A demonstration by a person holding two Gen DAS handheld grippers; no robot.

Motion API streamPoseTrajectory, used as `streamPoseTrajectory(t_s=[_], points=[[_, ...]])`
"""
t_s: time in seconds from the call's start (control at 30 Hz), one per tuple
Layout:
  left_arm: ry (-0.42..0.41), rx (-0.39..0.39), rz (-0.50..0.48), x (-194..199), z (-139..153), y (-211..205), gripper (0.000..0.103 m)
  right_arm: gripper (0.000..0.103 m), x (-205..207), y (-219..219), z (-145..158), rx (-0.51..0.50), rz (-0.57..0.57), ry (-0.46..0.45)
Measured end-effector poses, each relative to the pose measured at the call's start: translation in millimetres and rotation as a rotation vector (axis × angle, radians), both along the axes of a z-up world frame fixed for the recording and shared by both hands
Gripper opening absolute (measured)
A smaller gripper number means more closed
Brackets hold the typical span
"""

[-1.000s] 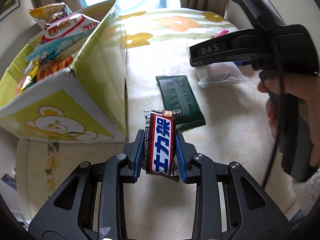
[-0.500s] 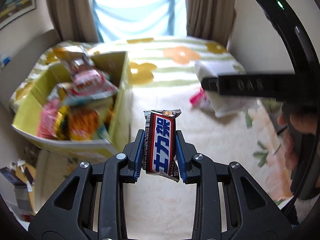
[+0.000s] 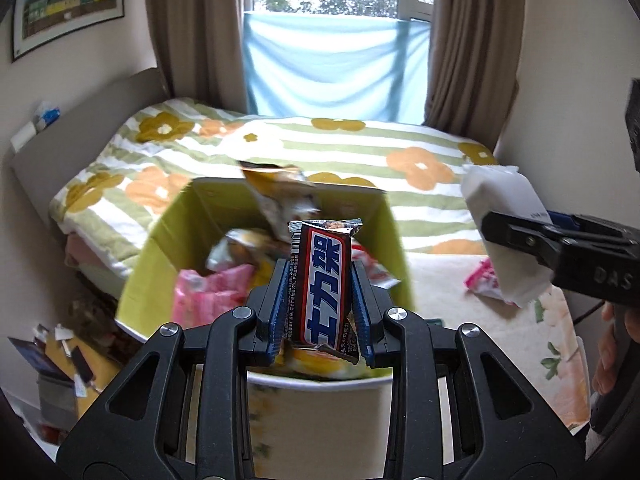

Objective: Organize snacks
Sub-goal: 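Carry the chocolate bar and white packet toward the box, then open the left tool over the box while the right tool releases the white packet inside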

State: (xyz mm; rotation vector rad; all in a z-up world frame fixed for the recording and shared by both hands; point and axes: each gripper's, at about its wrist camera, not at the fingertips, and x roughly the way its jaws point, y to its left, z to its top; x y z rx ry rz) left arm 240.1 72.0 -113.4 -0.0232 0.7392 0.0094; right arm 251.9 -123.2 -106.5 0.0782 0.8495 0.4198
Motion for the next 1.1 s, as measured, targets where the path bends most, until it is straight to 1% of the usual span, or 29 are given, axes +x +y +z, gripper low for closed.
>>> streamPoseTrajectory(t_s=[0.13, 0.23, 0.43, 0.53, 0.57, 0.6, 0.63, 0.67, 0.7, 0.73, 0.83, 0.97, 1.1], points=[[0.043, 0.015, -0.004, 24.1, -1.9, 55.8, 0.026, 0.058, 10.7, 46.2, -4.7, 0.025, -0.005, 0.018], [0.081, 0.02, -0.025, 42.3, -9.4, 88.0, 0.026, 0.058, 18.8, 76.5, -12.6, 0.035, -0.018, 0.036], [0.165, 0.008, -0.1, 82.5, -43.3, 124.0, 0.026, 0.058, 29.7, 112.8, -30.1, 0.027, -0.069, 0.079], [0.181, -0.02, -0.157, 93.2, -53.7, 131.1, 0.027, 0.058, 32.0, 121.3, -37.2, 0.018, -0.099, 0.103], [0.187, -0.019, -0.164, 95.0, -56.5, 131.1, 0.032, 0.058, 32.6, 123.6, -39.1, 0.013, -0.103, 0.11], [0.196, -0.01, -0.165, 96.2, -59.3, 132.0, 0.06, 0.058, 34.3, 124.1, -40.7, 0.008, -0.107, 0.115], [0.202, 0.002, -0.163, 96.9, -62.6, 133.1, 0.083, 0.058, 35.8, 125.2, -42.6, 0.002, -0.112, 0.122], [0.185, 0.002, -0.162, 94.8, -63.9, 135.1, 0.102, 0.058, 37.9, 125.5, -44.6, -0.001, -0.116, 0.129], [0.166, -0.009, -0.171, 91.3, -64.1, 137.5, 0.103, 0.058, 40.1, 126.4, -46.7, -0.001, -0.119, 0.135], [0.168, -0.015, -0.183, 89.5, -65.8, 137.9, 0.103, 0.058, 42.2, 128.0, -48.3, -0.004, -0.118, 0.139], [0.204, 0.018, -0.2, 87.1, -73.0, 136.4, 0.103, 0.058, 47.1, 136.2, -53.7, -0.012, -0.101, 0.154], [0.209, 0.041, -0.216, 79.0, -71.5, 136.5, 0.103, 0.058, 50.8, 150.4, -58.4, -0.009, -0.076, 0.166], [0.216, 0.053, -0.211, 74.6, -71.8, 143.0, 0.103, 0.059, 54.3, 170.3, -60.6, -0.02, -0.038, 0.171]])
